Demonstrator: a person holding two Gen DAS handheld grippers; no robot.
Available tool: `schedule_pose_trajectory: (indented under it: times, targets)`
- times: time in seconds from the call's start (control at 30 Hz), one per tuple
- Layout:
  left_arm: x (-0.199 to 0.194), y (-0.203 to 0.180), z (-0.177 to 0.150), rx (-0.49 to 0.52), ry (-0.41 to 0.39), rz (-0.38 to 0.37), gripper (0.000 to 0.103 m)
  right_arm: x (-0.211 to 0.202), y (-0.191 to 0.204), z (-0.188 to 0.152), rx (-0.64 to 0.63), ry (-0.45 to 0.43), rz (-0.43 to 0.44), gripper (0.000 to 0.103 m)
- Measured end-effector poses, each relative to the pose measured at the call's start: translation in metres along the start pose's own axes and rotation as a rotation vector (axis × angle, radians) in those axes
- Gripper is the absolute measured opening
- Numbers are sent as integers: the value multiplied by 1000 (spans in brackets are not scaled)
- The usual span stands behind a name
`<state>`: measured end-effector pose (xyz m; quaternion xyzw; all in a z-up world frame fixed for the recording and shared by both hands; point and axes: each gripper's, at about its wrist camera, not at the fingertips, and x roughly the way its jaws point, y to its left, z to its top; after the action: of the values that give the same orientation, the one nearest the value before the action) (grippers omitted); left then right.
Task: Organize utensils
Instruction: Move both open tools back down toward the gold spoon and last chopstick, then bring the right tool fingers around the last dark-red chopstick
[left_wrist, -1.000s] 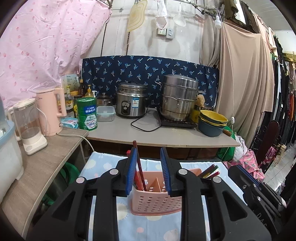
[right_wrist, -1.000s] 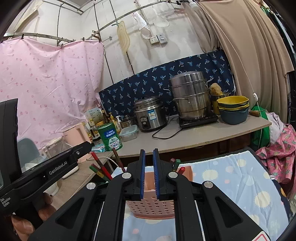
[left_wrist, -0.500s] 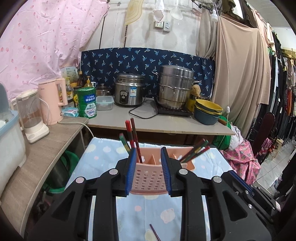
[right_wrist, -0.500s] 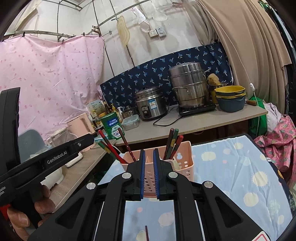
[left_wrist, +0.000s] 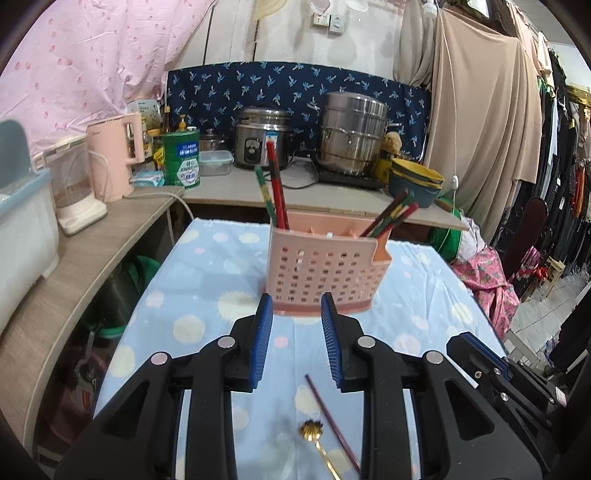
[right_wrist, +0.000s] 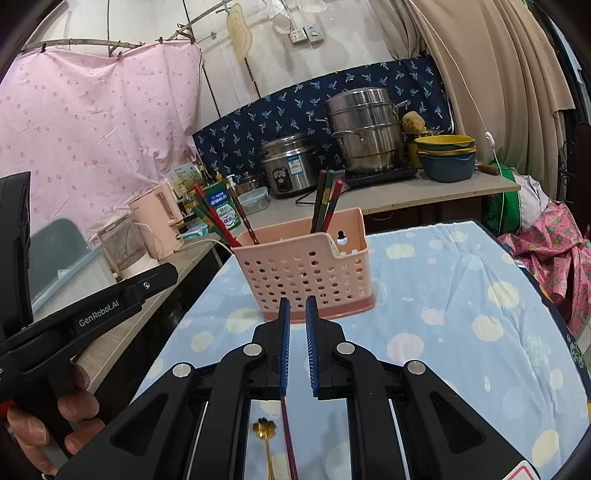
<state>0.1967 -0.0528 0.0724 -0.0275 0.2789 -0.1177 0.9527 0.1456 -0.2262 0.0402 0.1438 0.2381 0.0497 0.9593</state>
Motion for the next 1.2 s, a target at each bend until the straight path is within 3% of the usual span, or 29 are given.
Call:
schedule_pose_trajectory:
  times: [0.53, 0.8, 0.87, 0.93, 1.03, 1.2]
  targets:
    - [-1, 20, -105, -79, 215, 8, 26, -24, -8, -110, 26, 220, -4, 10]
    - [-4, 23, -143, -95, 291, 13, 26, -31, -3, -149, -9, 285, -24, 10]
    - [-6, 22, -150, -100, 305, 8, 29, -31, -2, -156, -12, 294, -28, 10]
    - [-8, 21, -155, -93, 306, 12, 39, -31, -2, -160, -12, 301, -31, 11]
    - [-11, 18, -162, -87, 313, 9, 42, -32, -1, -164, -11, 301, -36, 19]
    - [-12, 16, -168, -87, 323, 6, 49, -30, -2, -166, -20, 307, -46, 20]
